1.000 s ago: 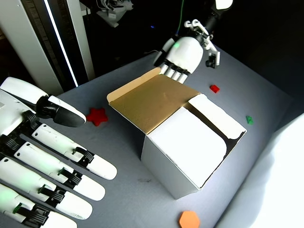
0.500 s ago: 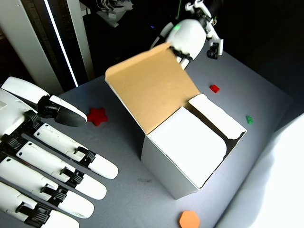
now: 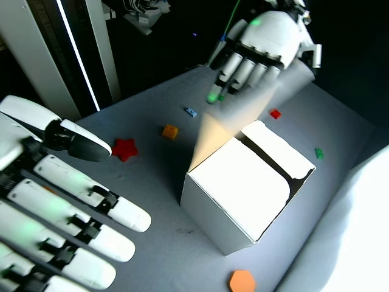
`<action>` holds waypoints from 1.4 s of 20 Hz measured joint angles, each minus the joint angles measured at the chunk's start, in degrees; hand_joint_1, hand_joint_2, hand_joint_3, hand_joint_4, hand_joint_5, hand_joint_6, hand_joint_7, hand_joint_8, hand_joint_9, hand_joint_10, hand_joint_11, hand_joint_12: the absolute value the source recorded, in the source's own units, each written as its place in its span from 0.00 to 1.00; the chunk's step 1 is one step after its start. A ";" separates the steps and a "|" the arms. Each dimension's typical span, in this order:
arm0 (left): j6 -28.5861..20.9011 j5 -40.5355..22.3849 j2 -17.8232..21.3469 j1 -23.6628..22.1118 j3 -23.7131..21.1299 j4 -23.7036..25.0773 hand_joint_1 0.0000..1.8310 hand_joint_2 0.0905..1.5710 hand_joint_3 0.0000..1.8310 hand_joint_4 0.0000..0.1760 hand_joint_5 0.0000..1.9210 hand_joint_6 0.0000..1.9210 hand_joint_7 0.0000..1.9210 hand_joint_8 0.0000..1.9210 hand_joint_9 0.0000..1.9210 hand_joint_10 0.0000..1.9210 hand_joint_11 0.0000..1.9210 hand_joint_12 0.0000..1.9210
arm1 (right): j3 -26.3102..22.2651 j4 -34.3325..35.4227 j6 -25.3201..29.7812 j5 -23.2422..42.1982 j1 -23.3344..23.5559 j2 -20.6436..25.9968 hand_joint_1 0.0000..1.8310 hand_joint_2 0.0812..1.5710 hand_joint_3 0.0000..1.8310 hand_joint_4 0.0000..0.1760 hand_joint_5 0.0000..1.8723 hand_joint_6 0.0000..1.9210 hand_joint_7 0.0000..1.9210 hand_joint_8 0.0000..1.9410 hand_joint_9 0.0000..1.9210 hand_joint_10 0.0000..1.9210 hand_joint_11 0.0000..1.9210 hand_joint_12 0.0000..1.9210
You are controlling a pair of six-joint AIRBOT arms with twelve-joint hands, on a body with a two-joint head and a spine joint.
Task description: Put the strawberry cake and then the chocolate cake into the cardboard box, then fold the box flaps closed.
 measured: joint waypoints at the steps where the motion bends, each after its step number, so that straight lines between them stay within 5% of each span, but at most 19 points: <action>1: -0.02 -0.07 -1.49 -0.39 2.16 0.09 0.00 0.86 0.00 0.21 0.05 0.00 0.08 0.00 0.07 0.00 0.00 0.30 | -0.02 -0.02 0.00 0.00 0.00 0.00 0.00 0.82 0.00 0.00 0.05 0.00 0.09 0.00 0.06 0.00 0.00 0.14; 6: -0.04 -0.42 -10.36 -0.55 13.97 0.09 0.00 0.86 0.00 0.21 0.04 0.00 0.07 0.00 0.06 0.00 0.00 0.28 | 0.00 0.07 0.00 -0.02 0.00 -0.33 0.00 0.82 0.00 0.00 0.05 0.00 0.08 0.00 0.06 0.00 0.00 0.17; 8: -0.04 -0.15 -13.49 2.91 18.53 0.11 0.00 0.86 0.00 0.23 0.05 0.00 0.07 0.00 0.07 0.00 0.00 0.28 | 0.00 0.07 0.00 -0.24 0.00 -0.48 0.00 0.82 0.00 0.00 0.04 0.00 0.08 0.00 0.06 0.00 0.00 0.14; 15: 0.44 0.87 -12.46 6.16 16.92 -2.67 0.00 0.86 0.00 0.22 0.06 0.00 0.09 0.00 0.08 0.00 0.00 0.29 | 0.00 0.11 0.00 -0.28 0.00 -0.48 0.00 0.81 0.00 0.00 0.04 0.00 0.07 0.00 0.07 0.00 0.00 0.15; 19: -0.50 -0.35 -11.37 4.35 16.57 -0.39 0.00 0.86 0.00 0.22 0.05 0.00 0.08 0.00 0.07 0.00 0.00 0.28 | 0.00 0.09 0.00 -0.31 0.00 -0.48 0.00 0.81 0.00 0.00 0.04 0.00 0.07 0.00 0.06 0.00 0.00 0.14; 28: -2.56 -2.23 -0.79 0.20 6.93 4.09 0.00 0.85 0.00 0.23 0.05 0.00 0.08 0.00 0.08 0.00 0.00 0.31 | -0.02 0.04 0.02 -0.55 0.00 -0.48 0.00 0.81 0.00 0.00 0.06 0.00 0.08 0.00 0.07 0.00 0.00 0.15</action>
